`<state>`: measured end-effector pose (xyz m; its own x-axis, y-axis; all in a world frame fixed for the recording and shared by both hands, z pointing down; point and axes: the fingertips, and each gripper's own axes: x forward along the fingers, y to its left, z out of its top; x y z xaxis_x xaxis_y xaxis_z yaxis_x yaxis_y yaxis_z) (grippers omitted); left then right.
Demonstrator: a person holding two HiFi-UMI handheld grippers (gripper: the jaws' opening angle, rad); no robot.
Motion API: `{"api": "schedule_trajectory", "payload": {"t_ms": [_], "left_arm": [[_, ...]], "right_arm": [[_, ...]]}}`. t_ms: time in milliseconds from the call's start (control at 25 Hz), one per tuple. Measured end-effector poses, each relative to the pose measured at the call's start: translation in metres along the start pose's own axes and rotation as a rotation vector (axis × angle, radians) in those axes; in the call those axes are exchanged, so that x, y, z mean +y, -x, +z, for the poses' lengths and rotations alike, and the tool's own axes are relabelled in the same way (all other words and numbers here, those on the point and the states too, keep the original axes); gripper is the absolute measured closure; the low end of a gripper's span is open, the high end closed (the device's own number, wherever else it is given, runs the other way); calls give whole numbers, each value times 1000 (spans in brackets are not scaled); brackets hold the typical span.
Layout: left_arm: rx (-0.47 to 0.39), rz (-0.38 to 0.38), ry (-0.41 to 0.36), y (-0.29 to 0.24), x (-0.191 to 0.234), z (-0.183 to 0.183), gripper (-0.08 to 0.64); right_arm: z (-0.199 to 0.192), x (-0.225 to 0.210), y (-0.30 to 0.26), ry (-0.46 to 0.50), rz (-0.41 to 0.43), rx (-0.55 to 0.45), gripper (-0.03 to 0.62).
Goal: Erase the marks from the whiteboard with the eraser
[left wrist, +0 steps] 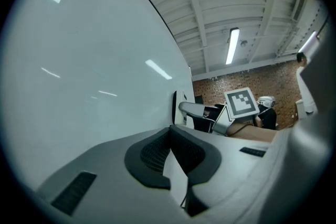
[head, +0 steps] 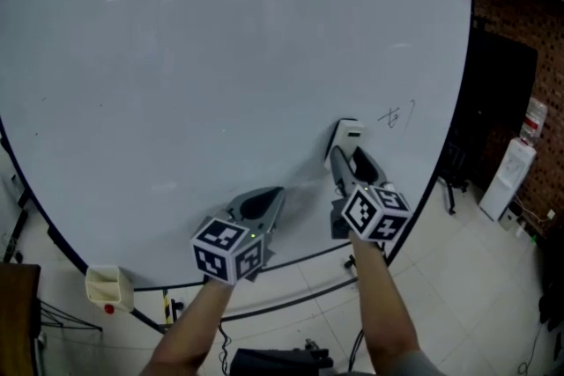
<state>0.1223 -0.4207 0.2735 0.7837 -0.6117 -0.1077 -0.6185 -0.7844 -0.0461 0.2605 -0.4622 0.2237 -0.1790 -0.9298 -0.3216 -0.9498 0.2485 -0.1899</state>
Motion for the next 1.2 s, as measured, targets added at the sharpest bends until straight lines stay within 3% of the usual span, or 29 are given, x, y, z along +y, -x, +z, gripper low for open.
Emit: {"api": "schedule_trajectory", "payload": {"t_ms": [160,240,520,760,1200], "left_arm": [[1,21,11,15,10,-2,557],[3,21,15,20,13,-2,557],[-12,-37,37,14,0,0,557],[-20,-119,58,-1,-26,-2,557],[20,-235,96,-23,-68,-32,557]], "right_arm": [[-1,62,-6,56,84,0,368],[-1,72,-7,73,93,14,368],[16,61,19,62,96,15,367],[29,46,59,142,49,28,364],[-19,5,128,143,-67,121,364]]}}
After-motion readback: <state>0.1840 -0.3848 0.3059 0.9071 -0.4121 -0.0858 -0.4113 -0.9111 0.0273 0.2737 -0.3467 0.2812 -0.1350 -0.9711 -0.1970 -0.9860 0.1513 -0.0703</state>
